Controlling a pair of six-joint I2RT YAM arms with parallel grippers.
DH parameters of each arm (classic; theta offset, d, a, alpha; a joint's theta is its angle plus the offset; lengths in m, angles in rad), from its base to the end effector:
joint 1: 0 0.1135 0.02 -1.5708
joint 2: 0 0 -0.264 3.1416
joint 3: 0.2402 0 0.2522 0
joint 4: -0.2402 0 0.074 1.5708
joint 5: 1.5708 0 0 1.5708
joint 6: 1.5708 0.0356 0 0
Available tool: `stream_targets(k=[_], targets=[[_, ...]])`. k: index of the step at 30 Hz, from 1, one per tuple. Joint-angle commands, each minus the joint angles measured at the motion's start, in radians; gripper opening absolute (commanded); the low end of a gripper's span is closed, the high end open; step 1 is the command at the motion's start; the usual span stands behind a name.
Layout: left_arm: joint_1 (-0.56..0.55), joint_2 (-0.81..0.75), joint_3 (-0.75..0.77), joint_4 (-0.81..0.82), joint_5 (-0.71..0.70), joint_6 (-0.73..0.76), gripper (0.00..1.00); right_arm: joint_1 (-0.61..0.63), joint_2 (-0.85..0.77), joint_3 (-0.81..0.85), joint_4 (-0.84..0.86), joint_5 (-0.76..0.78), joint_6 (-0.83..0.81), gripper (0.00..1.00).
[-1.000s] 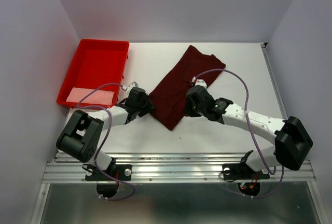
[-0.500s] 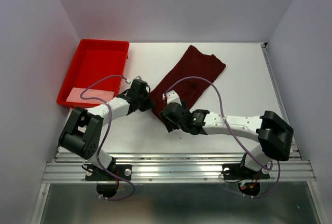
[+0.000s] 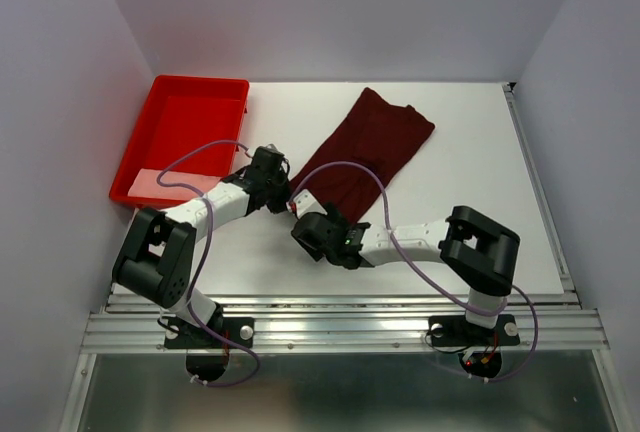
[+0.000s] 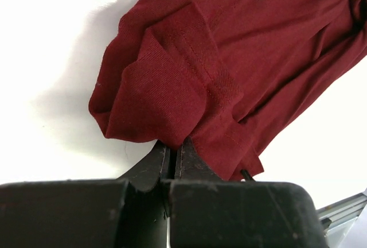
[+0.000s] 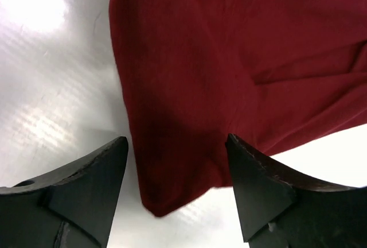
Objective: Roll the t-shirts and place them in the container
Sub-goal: Roll the T-shirt to the center of the board.
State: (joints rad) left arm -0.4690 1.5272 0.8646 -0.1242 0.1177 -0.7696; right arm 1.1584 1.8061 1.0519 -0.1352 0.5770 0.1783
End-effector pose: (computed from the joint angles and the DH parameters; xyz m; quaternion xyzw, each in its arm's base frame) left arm 0.2798 -0.1464 0.1964 -0.1159 0.9155 -0.2656 0.2790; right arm 0.1647 0.3280 0.1656 -0.3414 0.8420 -0.0120 0.4176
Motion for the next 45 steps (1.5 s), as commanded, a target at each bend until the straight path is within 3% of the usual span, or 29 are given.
stream_targets(k=[1,7,11,12,13,14,17,20,21,25,32,45], targets=[[0.012,-0.006,0.027,-0.017,0.025,0.018,0.00,0.012,0.032,0.000,0.135,0.107,-0.060,0.74],[0.024,-0.007,0.017,-0.014,0.033,0.021,0.00,0.012,0.065,-0.026,0.230,0.205,-0.085,0.61],[0.030,-0.012,0.016,-0.015,0.030,0.029,0.00,0.012,0.068,-0.032,0.259,0.239,-0.095,0.41],[0.038,-0.018,0.014,-0.017,0.030,0.038,0.00,0.012,0.064,-0.030,0.269,0.256,-0.105,0.28],[0.038,-0.018,0.014,-0.017,0.030,0.041,0.00,0.012,0.064,-0.030,0.270,0.256,-0.105,0.28],[0.043,-0.021,0.014,-0.017,0.031,0.044,0.02,0.012,0.059,-0.032,0.269,0.251,-0.106,0.21],[0.050,-0.025,0.013,-0.017,0.040,0.064,0.16,0.012,0.039,-0.041,0.270,0.206,-0.111,0.08],[0.056,-0.039,0.019,-0.031,0.034,0.084,0.41,0.012,0.007,-0.056,0.267,0.132,-0.106,0.01],[0.058,-0.045,0.020,-0.038,0.033,0.087,0.55,0.012,-0.002,-0.056,0.261,0.107,-0.105,0.01],[0.063,-0.079,0.030,-0.074,0.019,0.108,0.80,0.012,-0.028,-0.049,0.226,0.005,-0.082,0.01],[0.098,-0.200,-0.033,-0.117,0.005,0.102,0.82,-0.006,-0.048,-0.016,0.157,-0.112,-0.034,0.01],[0.099,-0.259,-0.219,0.026,0.102,0.018,0.91,-0.098,-0.119,-0.035,0.138,-0.331,0.070,0.01]])
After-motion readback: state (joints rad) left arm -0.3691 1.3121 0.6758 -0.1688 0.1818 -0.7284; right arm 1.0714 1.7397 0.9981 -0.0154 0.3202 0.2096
